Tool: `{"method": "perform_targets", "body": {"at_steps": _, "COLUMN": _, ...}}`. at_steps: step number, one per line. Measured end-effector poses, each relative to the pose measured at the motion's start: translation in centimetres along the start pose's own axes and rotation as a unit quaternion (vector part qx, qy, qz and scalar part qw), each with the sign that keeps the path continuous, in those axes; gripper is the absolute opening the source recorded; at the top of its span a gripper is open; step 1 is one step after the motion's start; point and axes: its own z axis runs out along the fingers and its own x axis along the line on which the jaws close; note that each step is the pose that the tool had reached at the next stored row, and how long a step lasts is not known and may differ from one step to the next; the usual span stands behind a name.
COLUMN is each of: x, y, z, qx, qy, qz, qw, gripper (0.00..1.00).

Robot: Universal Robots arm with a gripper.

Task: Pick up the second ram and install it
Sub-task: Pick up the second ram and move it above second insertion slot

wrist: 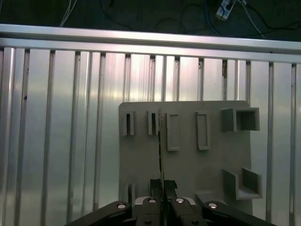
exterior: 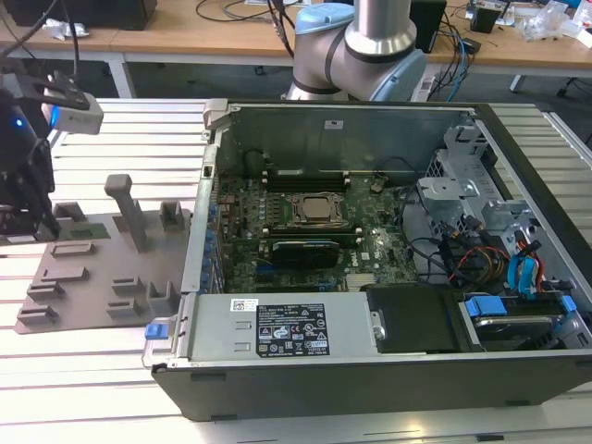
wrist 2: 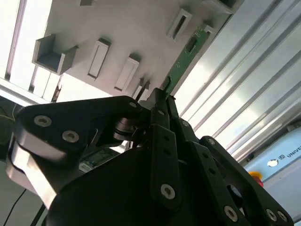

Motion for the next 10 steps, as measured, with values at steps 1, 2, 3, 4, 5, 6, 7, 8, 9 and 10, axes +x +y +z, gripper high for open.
{"method": "perform_targets", "body": {"at_steps": 1, "x": -0.01, "y": 0.02, "z": -0.45, "qx": 0.0, "qy": 0.0001, "qz": 0.0, "qw": 1.0, "gripper": 0.14}}
{"method": "perform_targets", "body": {"at_steps": 2, "x": -0.03, "y": 0.04, "z": -0.81, "qx": 0.0, "qy": 0.0, "qz": 0.0, "qw": 1.0, "gripper": 0.14}}
{"method": "perform_targets", "body": {"at_steps": 3, "x": -0.06, "y": 0.08, "z": -1.73, "qx": 0.0, "qy": 0.0, "qz": 0.0, "qw": 1.0, "gripper": 0.14}}
{"method": "perform_targets", "body": {"at_steps": 4, "x": -0.07, "y": 0.1, "z": -2.27, "qx": 0.0, "qy": 0.0, "qz": 0.0, "qw": 1.0, "gripper": 0.14}}
{"method": "perform_targets", "body": {"at_steps": 5, "x": -0.08, "y": 0.12, "z": -2.59, "qx": 0.0, "qy": 0.0, "qz": 0.0, "qw": 1.0, "gripper": 0.14}}
{"method": "perform_targets", "body": {"at_steps": 6, "x": -0.11, "y": 0.16, "z": -3.41, "qx": 0.0, "qy": -0.0001, "qz": 0.0, "qw": 1.0, "gripper": 0.14}}
{"method": "perform_targets", "body": {"at_steps": 7, "x": -0.12, "y": 0.18, "z": -3.88, "qx": 0.0, "qy": -0.0001, "qz": 0.0, "qw": 1.0, "gripper": 0.14}}
{"method": "perform_targets", "body": {"at_steps": 8, "x": -0.14, "y": 0.21, "z": -4.42, "qx": 0.0, "qy": -0.0001, "qz": 0.0, "qw": 1.0, "gripper": 0.14}}
{"method": "perform_targets", "body": {"at_steps": 9, "x": -0.15, "y": 0.22, "z": -4.82, "qx": 0.0, "qy": -0.0001, "qz": 0.0, "qw": 1.0, "gripper": 0.14}}
{"method": "perform_targets", "body": {"at_steps": 10, "x": -0.17, "y": 0.25, "z": -5.26, "qx": 0.0, "qy": -0.0001, "qz": 0.0, "qw": 1.0, "gripper": 0.14}}
